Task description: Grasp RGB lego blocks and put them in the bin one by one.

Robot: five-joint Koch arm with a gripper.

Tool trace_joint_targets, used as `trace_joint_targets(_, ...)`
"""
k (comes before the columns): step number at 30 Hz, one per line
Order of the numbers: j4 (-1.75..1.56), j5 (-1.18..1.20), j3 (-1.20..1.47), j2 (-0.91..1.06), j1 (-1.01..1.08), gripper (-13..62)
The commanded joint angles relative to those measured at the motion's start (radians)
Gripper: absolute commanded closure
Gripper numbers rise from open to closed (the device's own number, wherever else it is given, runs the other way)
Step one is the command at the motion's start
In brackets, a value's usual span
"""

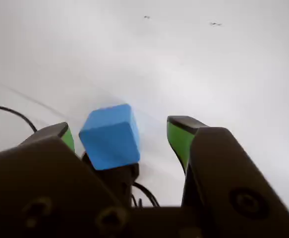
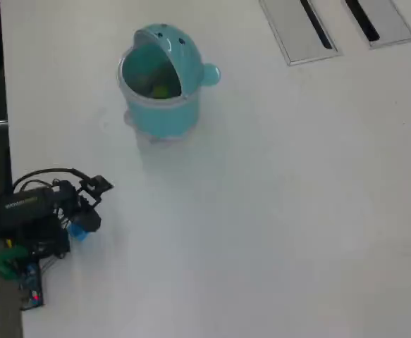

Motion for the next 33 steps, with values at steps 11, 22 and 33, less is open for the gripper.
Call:
trace_joint_targets(11, 0.060, -0.032, 0.133, 0.069, -0.040, 14.8)
trace_joint_targets(22, -0.104, -0.029, 0.244, 0.066, -0.012, 18.6)
trace_joint_targets(33, -0.095, -0.028, 0.181, 0.064, 0.044, 34.7)
